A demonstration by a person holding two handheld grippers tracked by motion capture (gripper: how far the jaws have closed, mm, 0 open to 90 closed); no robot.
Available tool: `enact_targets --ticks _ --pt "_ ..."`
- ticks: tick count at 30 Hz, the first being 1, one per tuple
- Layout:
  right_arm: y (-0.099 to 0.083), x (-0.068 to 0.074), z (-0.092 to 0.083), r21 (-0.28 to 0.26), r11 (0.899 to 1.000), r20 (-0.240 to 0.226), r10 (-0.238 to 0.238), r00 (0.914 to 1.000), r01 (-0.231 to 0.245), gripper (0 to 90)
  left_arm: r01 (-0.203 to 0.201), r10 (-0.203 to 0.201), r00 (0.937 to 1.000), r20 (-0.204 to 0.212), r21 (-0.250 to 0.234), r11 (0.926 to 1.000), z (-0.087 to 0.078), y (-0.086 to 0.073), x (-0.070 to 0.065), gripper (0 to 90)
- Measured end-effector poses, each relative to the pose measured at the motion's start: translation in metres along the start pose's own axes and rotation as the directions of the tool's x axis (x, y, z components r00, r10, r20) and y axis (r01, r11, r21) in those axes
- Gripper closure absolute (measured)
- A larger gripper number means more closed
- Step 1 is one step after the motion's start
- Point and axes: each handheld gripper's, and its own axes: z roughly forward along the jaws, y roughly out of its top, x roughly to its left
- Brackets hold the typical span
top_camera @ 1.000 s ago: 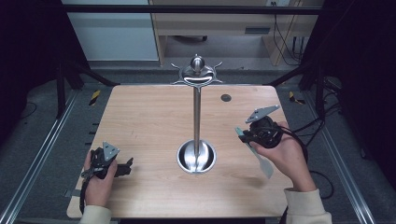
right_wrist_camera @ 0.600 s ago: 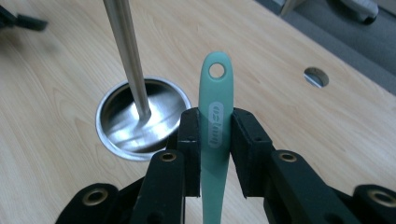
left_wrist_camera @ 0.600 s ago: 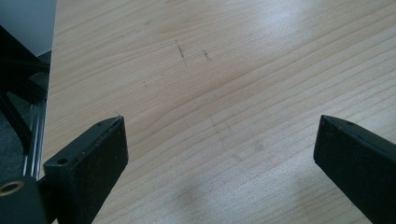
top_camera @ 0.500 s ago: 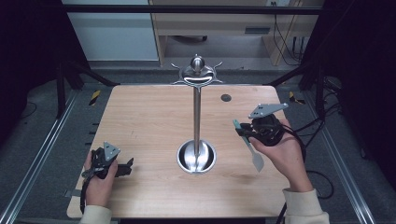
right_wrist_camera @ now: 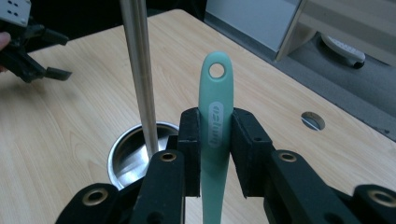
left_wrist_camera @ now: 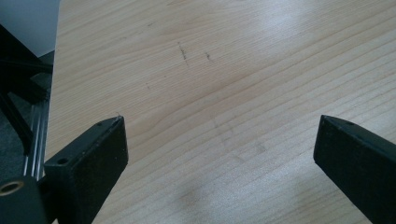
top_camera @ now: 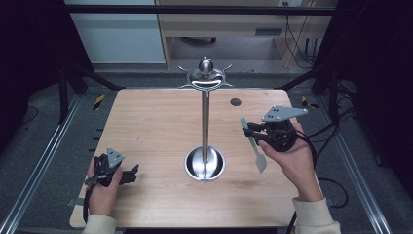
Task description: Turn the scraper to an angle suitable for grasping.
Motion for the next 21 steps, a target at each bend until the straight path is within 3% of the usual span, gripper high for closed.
enact_targets --ticks 8,21 --pt "0.0047 0.0033 -0.0047 -0.075 0.997 -0.014 0.011 0.9998 -0.012 74.4 -0.002 0.002 1.0000 -0.006 0.000 1.0000 -0.0012 0.0004 0.0008 2.9" --pt "0.0086 0.0012 -0.0085 -0.102 0.994 -0.023 0.035 0.9991 -0.037 74.5 -0.001 0.001 1.0000 -0.004 -0.006 1.0000 -0.0021 0.0011 0.0013 2.9"
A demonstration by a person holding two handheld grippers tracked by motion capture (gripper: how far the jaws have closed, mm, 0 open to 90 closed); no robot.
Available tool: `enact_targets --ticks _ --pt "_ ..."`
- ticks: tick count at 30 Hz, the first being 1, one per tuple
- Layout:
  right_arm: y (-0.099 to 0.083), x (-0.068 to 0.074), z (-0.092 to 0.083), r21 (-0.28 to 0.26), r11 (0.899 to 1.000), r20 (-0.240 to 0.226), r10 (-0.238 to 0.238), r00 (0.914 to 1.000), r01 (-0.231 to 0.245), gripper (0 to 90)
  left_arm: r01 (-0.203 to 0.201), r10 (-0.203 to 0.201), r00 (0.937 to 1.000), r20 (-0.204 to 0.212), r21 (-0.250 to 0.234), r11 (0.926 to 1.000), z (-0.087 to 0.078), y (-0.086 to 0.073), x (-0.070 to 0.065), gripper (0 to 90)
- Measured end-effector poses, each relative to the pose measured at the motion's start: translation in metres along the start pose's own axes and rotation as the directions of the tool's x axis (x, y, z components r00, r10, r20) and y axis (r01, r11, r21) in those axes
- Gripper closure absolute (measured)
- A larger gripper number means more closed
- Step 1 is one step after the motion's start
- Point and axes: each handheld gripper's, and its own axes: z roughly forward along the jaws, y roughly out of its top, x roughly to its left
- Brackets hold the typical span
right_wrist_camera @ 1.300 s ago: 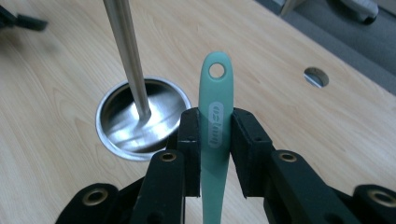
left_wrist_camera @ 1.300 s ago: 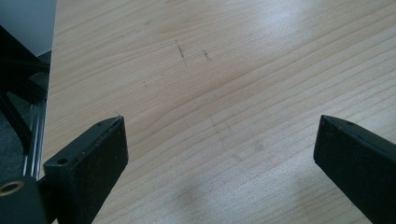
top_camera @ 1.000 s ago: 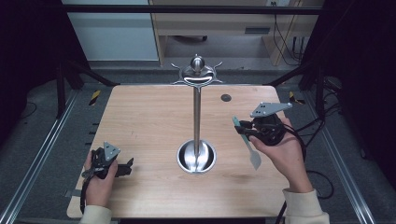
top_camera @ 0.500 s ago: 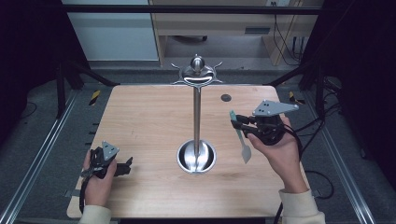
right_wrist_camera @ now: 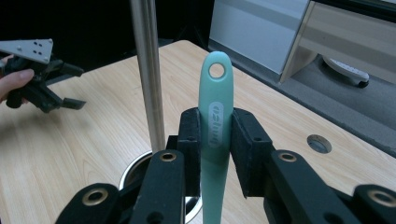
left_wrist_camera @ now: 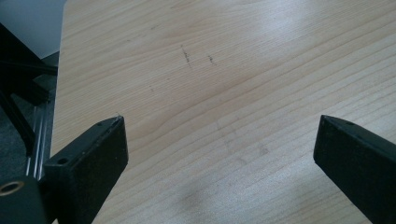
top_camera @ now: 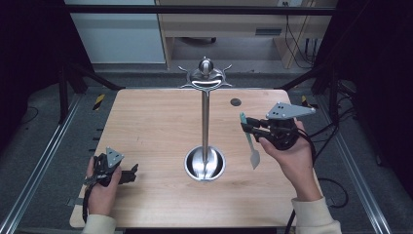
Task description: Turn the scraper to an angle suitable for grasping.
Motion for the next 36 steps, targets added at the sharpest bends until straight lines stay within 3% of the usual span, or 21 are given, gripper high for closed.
enact_targets --ticks 15,36 --pt "0.019 -0.004 -0.011 -0.077 0.997 -0.007 0.018 0.9998 -0.019 74.4 -0.001 0.001 1.0000 -0.001 0.000 1.0000 0.000 0.000 0.000 2.9" --pt "0.037 0.000 -0.018 -0.128 0.992 -0.021 0.018 0.9996 -0.021 74.4 0.002 -0.002 1.0000 0.001 -0.001 1.0000 0.000 0.000 0.001 2.9"
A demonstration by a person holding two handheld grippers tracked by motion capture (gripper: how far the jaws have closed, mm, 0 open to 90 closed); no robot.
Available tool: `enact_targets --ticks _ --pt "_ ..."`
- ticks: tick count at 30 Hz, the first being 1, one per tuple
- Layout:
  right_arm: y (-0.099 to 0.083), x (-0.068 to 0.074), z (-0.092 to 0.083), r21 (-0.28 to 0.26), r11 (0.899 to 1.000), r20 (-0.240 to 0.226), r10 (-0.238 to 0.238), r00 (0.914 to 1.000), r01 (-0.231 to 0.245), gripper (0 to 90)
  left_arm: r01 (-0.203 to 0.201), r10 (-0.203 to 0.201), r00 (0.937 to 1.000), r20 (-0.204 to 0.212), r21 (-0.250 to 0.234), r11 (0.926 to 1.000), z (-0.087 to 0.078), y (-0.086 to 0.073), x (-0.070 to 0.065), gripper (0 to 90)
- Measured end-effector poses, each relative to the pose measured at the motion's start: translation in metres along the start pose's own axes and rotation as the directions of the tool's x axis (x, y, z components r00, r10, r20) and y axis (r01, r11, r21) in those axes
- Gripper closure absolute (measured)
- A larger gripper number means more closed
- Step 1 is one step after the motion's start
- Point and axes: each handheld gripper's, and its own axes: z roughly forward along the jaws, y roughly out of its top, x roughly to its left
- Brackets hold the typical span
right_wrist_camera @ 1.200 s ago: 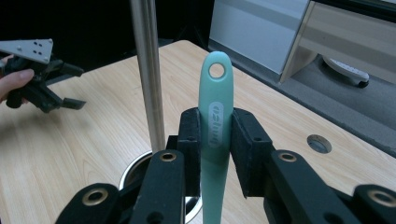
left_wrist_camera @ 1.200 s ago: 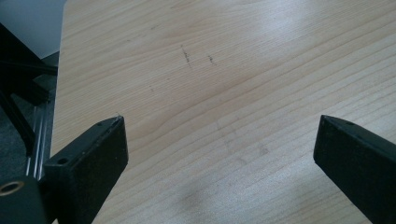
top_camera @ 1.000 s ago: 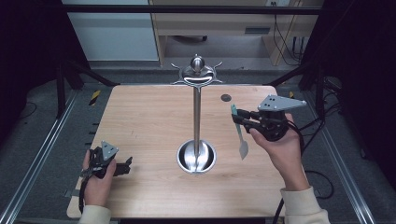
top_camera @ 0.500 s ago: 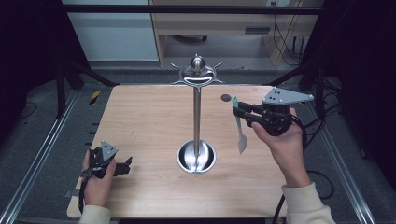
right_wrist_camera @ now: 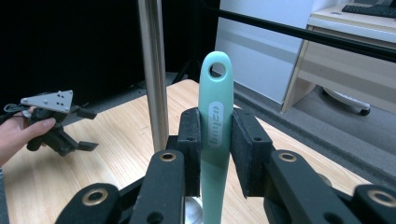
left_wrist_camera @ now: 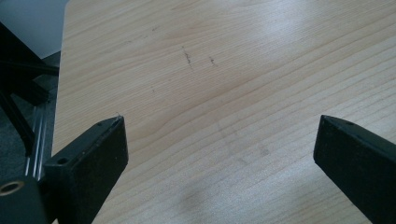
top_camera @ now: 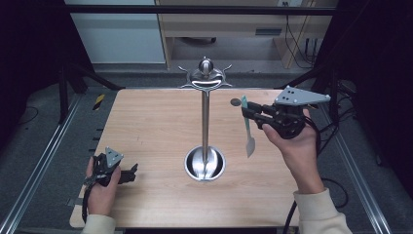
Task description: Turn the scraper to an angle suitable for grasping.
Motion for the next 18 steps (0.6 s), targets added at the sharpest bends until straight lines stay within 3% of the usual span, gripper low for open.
enact_targets --ticks 18 --pt "0.011 0.002 -0.005 -0.046 0.999 -0.035 0.009 0.9994 -0.010 74.4 -0.003 0.003 1.0000 -0.001 0.001 1.0000 0.000 0.000 0.000 2.9"
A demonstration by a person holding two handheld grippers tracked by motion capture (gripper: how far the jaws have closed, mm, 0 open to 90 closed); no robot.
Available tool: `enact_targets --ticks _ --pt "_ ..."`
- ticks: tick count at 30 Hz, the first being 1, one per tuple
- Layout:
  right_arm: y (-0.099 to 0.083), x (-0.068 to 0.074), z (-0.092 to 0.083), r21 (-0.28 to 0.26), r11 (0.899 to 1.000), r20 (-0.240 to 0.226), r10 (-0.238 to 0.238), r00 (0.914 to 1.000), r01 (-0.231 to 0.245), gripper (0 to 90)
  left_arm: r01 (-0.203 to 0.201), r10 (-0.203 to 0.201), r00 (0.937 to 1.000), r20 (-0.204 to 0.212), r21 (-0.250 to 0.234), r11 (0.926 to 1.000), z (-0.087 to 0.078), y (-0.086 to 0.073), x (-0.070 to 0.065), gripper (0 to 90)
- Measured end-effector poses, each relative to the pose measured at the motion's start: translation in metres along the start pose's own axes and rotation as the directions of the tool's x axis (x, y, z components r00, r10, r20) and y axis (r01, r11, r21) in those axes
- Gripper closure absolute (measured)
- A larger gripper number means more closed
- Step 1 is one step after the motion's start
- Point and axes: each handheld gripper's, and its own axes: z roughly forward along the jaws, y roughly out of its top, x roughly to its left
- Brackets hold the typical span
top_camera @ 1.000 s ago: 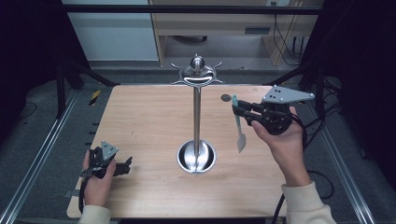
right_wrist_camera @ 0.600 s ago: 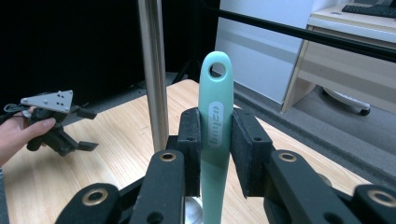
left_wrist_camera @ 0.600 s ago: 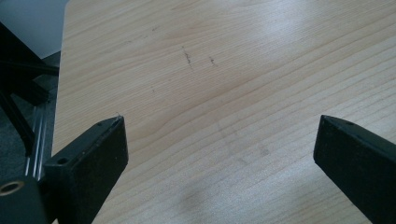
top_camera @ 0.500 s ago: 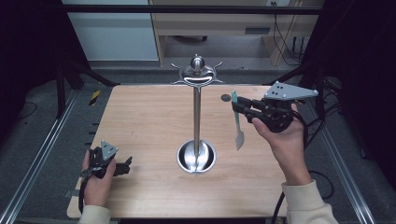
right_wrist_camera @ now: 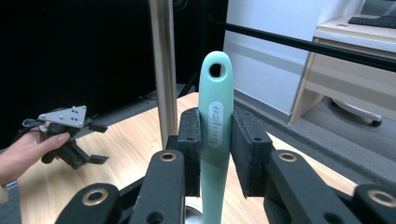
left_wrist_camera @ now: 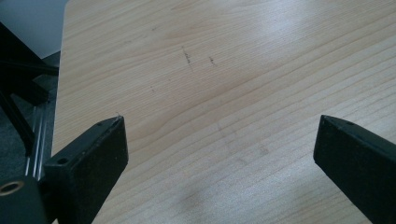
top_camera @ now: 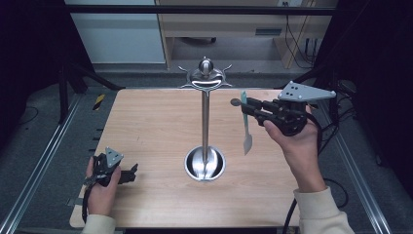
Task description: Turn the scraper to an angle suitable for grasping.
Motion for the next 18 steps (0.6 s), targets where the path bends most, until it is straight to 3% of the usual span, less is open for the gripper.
enact_targets --ticks 18 --pt "0.0082 0.0014 -0.0048 -0.047 0.999 -0.039 0.002 0.9992 -0.004 74.4 0.002 -0.002 1.0000 0.002 0.002 1.0000 0.0004 -0.0002 0.0001 2.9"
